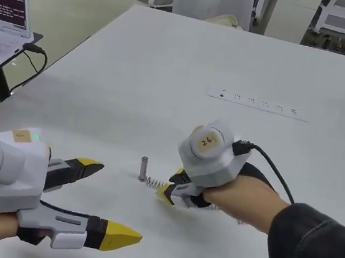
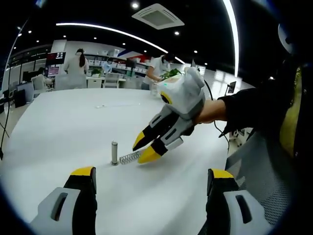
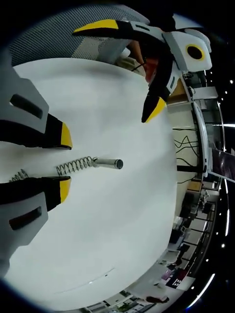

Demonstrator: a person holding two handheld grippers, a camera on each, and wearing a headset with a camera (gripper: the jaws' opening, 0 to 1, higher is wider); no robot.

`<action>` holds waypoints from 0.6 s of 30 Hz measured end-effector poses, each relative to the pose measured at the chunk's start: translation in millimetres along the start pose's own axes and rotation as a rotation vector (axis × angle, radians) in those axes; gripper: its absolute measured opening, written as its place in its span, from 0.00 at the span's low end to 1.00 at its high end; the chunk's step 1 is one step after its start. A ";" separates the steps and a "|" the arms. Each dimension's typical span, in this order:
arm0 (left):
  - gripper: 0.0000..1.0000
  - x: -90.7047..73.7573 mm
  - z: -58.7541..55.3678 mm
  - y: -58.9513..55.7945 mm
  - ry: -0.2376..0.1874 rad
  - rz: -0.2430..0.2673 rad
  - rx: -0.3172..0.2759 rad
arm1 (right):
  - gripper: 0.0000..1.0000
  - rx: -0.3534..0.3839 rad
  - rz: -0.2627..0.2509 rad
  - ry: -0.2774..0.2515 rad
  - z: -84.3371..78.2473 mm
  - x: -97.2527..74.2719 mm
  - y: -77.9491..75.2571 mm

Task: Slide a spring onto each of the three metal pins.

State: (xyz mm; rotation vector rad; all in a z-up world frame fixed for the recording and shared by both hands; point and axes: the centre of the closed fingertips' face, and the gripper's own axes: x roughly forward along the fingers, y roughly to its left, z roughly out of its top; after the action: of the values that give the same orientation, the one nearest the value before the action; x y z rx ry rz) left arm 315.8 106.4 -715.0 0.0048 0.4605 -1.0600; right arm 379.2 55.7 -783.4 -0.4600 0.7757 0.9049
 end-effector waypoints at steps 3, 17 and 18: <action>0.91 -0.4 0.0 0.6 0.000 0.001 -0.002 | 0.20 0.004 0.003 0.007 -2.1 3.0 0.0; 0.90 -2.7 0.0 2.0 0.001 0.008 -0.005 | 0.16 -0.032 -0.006 0.025 -9.9 8.5 0.0; 0.90 -2.9 0.0 1.7 0.001 0.008 -0.004 | 0.14 -0.042 -0.007 0.027 -10.1 8.5 0.3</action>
State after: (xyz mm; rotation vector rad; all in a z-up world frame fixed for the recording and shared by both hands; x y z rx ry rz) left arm 316.1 109.8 -714.3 0.0034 0.4634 -1.0514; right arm 378.2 53.8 -796.4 -0.5120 0.7806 0.9112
